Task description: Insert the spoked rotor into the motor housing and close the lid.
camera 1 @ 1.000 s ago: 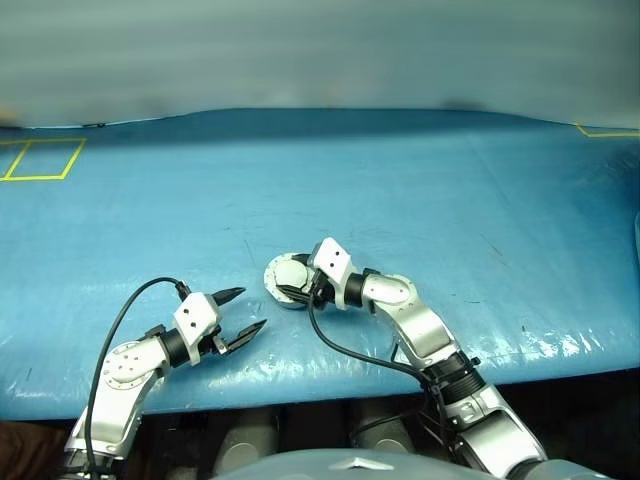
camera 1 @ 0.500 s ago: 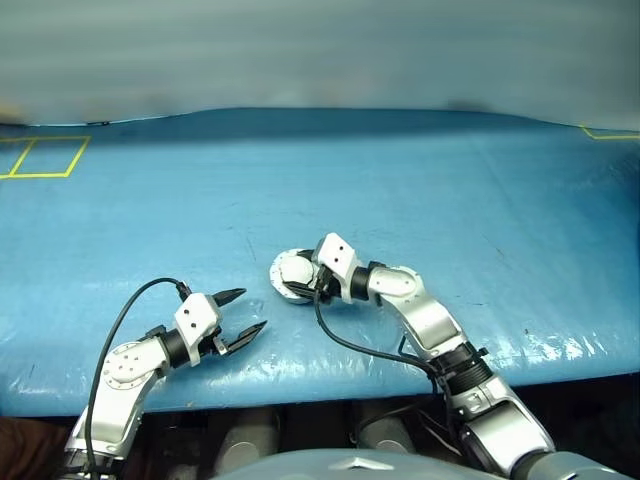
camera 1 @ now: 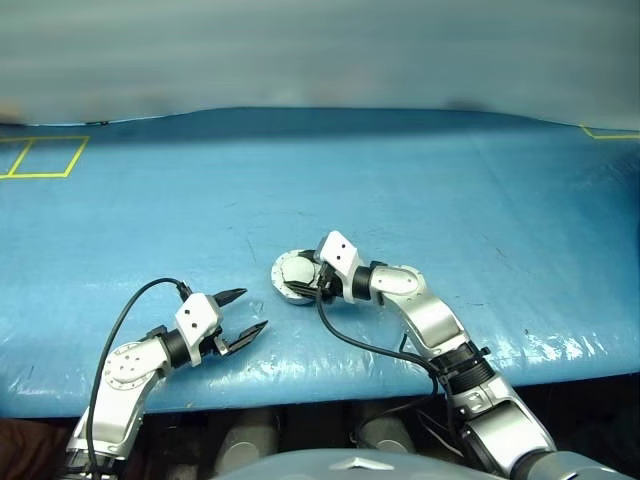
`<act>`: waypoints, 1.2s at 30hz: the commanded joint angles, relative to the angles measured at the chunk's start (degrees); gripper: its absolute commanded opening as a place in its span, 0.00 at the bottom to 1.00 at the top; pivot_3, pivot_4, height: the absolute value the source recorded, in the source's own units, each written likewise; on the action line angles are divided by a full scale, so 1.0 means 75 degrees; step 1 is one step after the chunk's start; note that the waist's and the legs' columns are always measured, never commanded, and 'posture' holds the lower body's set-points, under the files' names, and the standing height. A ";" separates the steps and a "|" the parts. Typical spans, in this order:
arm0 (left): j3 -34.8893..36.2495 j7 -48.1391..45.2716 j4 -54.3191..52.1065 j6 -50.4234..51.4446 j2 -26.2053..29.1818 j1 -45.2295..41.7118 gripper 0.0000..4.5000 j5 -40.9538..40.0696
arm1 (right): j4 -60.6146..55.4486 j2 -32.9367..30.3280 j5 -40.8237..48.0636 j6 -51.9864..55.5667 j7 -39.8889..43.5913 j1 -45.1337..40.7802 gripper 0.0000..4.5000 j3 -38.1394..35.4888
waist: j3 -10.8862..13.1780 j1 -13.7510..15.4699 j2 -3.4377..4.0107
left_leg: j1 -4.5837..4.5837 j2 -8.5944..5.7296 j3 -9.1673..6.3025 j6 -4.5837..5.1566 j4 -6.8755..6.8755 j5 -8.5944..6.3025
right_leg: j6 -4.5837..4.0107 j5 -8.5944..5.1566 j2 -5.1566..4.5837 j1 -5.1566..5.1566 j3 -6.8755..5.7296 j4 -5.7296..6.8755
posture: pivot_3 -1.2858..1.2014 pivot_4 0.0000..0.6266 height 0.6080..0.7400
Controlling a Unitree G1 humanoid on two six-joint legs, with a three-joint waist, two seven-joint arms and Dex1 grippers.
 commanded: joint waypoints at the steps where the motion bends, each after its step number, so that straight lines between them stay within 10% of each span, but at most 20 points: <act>1: 0.0007 0.0043 -0.0093 -0.0052 -0.0035 0.0006 0.84 -0.0057 | 0.0364 -0.0211 -0.0349 -0.0083 -0.0025 -0.0051 0.67 0.0131 | 0.0000 -0.0004 0.0000 | 0.0002 0.0000 0.0000 0.0000 0.0000 0.0000 | 0.0000 0.0000 0.0000 0.0002 0.0000 0.0000 | 0.52 0.24 1.00; 18: 0.0252 0.0844 -0.0208 0.0453 -0.0579 -0.0428 0.84 -0.0221 | 0.0637 -0.0355 -0.0120 0.0157 0.0269 -0.0038 0.67 0.0120 | -0.0008 0.0043 0.0001 | 0.0006 0.0000 -0.0009 0.0001 0.0005 0.0000 | 0.0009 0.0007 -0.0003 0.0022 -0.0014 -0.0027 | 0.52 0.24 1.00; 30: -0.0534 0.1391 0.0065 0.0340 -0.1122 -0.1306 0.04 0.0632 | 0.0401 -0.0355 -0.0156 0.0192 0.0204 0.0085 0.67 0.0144 | -0.0015 0.0042 -0.0002 | 0.0004 -0.0002 -0.0009 0.0006 -0.0001 -0.0003 | 0.0054 0.0042 0.0000 0.0037 -0.0017 -0.0062 | 0.52 0.24 1.00; 36: -0.0748 0.1540 0.0276 0.0537 -0.1145 -0.1527 0.01 0.0919 | 0.0264 -0.0399 -0.0165 0.0222 0.0093 0.0174 0.67 0.0082 | -0.0015 0.0049 -0.0002 | 0.0003 -0.0003 -0.0009 0.0007 -0.0003 -0.0003 | 0.0055 0.0042 0.0000 0.0036 -0.0018 -0.0064 | 0.52 0.24 1.00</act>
